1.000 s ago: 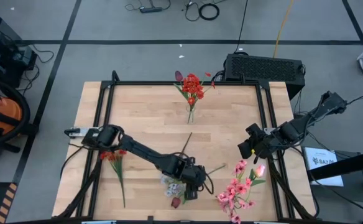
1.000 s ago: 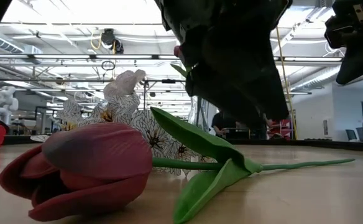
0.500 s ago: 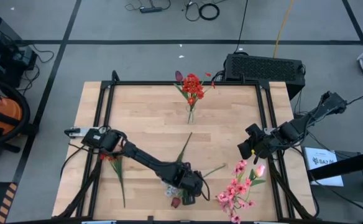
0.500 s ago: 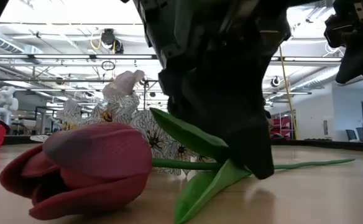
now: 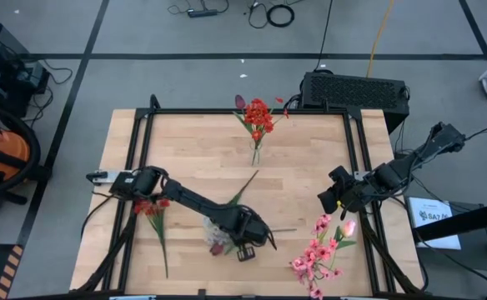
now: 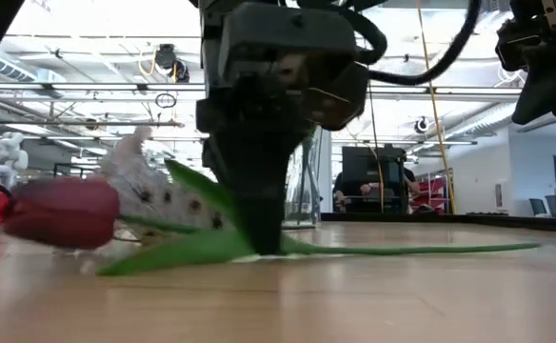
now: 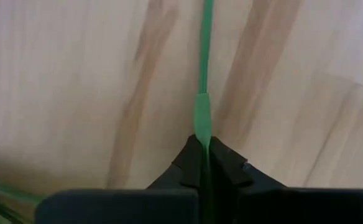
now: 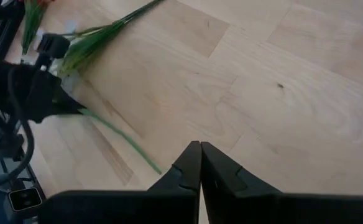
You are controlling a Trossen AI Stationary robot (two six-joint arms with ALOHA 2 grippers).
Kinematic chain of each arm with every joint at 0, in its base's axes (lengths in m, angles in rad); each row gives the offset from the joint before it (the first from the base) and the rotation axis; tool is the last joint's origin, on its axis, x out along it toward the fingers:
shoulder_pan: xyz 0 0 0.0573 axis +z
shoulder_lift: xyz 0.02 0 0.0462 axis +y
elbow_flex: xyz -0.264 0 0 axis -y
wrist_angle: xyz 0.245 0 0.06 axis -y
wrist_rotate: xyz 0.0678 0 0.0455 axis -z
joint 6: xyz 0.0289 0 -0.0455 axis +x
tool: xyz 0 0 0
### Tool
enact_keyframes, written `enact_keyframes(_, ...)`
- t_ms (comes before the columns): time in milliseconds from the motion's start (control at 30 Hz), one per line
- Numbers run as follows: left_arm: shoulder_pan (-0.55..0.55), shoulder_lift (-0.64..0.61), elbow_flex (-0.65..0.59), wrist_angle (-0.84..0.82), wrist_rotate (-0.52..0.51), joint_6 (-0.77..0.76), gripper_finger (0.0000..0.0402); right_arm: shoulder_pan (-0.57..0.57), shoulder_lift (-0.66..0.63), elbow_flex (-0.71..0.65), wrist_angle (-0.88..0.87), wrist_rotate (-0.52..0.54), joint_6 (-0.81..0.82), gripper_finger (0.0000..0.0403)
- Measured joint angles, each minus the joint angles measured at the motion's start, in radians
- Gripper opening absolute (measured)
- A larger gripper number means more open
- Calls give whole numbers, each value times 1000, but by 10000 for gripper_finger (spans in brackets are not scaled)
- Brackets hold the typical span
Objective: Sort flowers into vase by color
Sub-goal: Put the dark red flower into the transparent vase
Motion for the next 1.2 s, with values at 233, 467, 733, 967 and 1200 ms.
enact_keyframes(233, 63, -120, 2, -130, 15, 24, 6, 0, 0, 0, -2, 0, -42, 1)
enact_keyframes(467, 176, -241, 4, -121, 114, -67, 4, 0, 0, 0, -4, 3, -164, 1)
enact_keyframes(733, 321, -288, 4, -30, 281, -152, 3, -1, 0, 1, -5, 15, -371, 1)
enact_keyframes(967, 366, -290, 5, 31, 354, -152, 2, -50, 0, 84, -63, 118, -477, 1)
enact_keyframes(1200, 412, -290, 5, 32, 428, -185, 9, -152, 4, 180, -119, 134, -728, 1)
